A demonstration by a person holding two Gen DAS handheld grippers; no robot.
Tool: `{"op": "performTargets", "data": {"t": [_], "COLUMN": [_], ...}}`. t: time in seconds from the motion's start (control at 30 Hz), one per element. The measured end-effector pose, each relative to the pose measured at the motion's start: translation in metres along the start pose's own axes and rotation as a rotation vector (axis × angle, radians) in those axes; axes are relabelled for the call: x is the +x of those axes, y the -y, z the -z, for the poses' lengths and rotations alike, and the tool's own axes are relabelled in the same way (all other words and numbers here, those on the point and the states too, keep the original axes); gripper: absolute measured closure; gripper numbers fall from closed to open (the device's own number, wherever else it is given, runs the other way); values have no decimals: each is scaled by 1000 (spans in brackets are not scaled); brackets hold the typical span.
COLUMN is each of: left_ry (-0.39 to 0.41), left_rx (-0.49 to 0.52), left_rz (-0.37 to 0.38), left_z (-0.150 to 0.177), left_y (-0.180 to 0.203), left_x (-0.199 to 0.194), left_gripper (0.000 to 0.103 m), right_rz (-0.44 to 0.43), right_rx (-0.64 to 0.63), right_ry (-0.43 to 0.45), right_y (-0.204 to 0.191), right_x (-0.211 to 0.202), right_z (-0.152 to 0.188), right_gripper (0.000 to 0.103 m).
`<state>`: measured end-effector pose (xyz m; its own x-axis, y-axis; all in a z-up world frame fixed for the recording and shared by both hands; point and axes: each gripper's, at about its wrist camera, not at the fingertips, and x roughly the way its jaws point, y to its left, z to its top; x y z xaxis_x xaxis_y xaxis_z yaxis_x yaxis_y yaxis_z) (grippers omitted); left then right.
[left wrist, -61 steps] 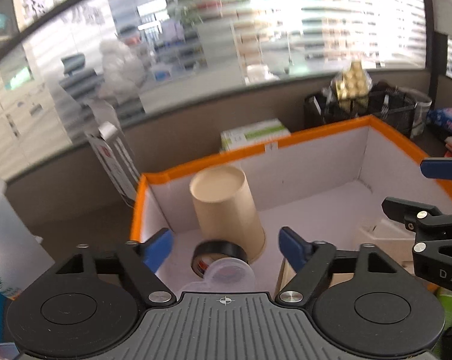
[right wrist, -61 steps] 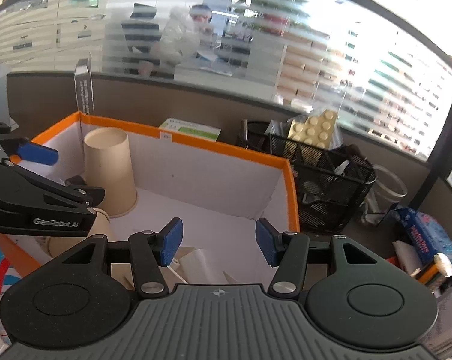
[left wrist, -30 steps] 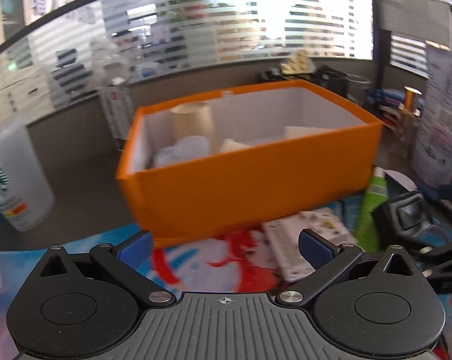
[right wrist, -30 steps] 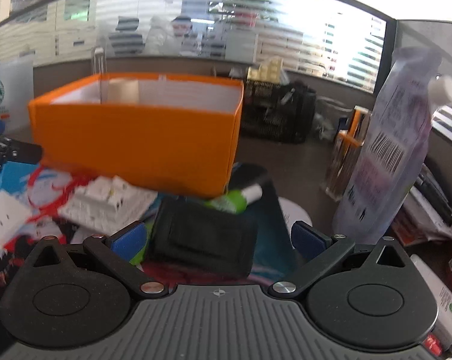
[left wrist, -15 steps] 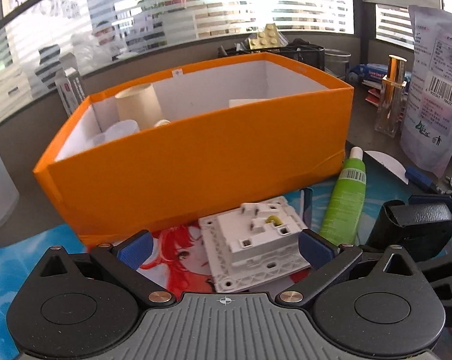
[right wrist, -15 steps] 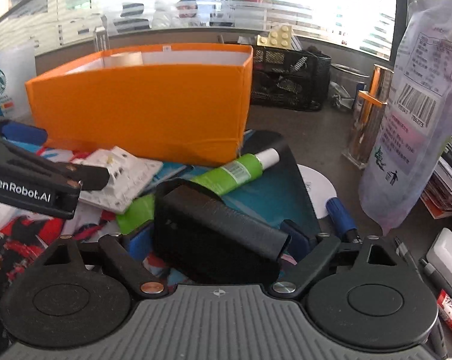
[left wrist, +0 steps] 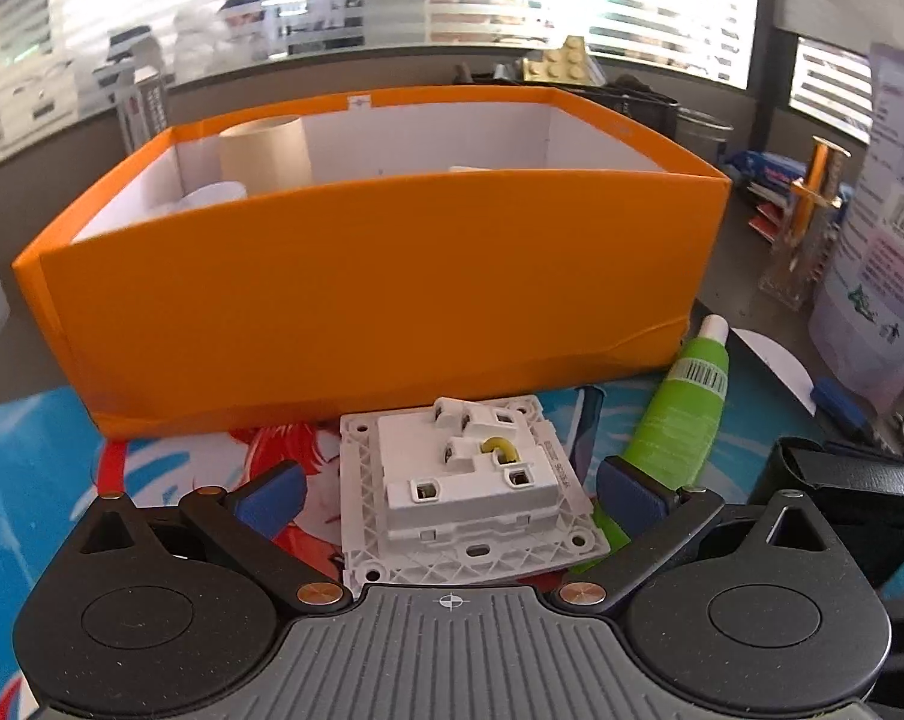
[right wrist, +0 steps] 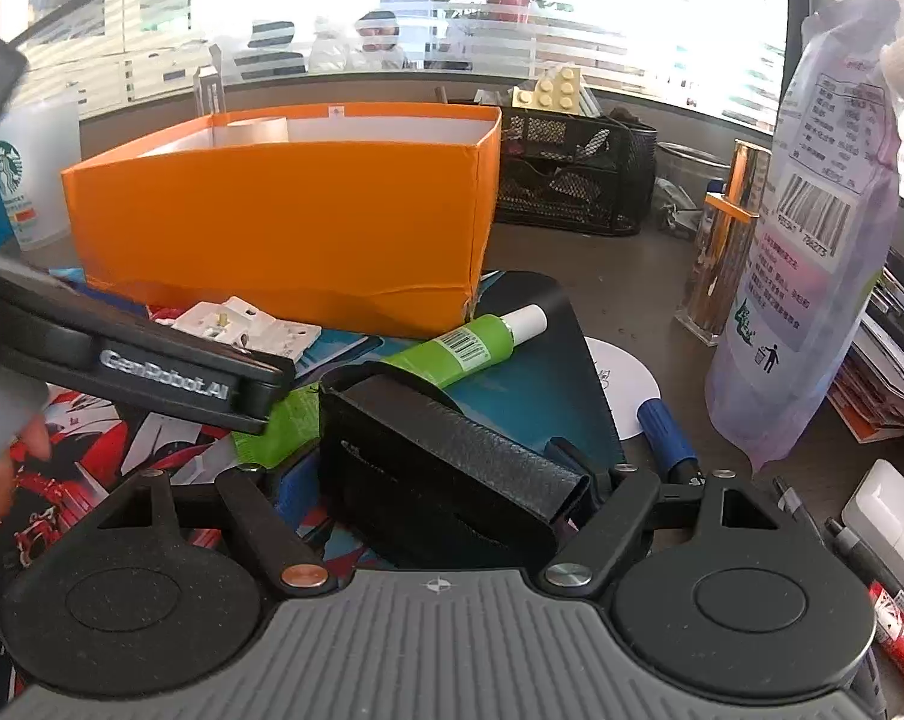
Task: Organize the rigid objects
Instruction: 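Grasp the white socket panel with left tool while right tool grasps the black leather case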
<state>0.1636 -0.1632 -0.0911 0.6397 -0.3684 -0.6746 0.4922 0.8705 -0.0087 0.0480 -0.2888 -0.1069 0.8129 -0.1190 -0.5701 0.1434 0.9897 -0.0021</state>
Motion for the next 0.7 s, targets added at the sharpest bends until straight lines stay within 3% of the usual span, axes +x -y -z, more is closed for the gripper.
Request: {"op": "performTargets", "data": {"t": [0.1,0.2,0.27,0.57,0.7], "left_ry": [-4,3,12,6,41], "left_rx": [-34,-54,-20,-39,-22], "left_rz": [18,28,12,42,30], "left_z": [1,4,6,14,18], "left_y": [-5,-8,-4,-12,-12], "left_x": [2,-1,-3,-16,-31], "left_gripper": [0,14,15,16,16], "right_rz": [2,3,2,6,10], "right_rx": [2,14,21,18,14], "right_ry": [8,17,18,44,61], "right_y": [1,2,3,-3,-7], "right_x": [-3,-6,-7,-15,-22], "right_z": [1,2,3,2,-1], "right_gripper": [28,28,28,29,29]}}
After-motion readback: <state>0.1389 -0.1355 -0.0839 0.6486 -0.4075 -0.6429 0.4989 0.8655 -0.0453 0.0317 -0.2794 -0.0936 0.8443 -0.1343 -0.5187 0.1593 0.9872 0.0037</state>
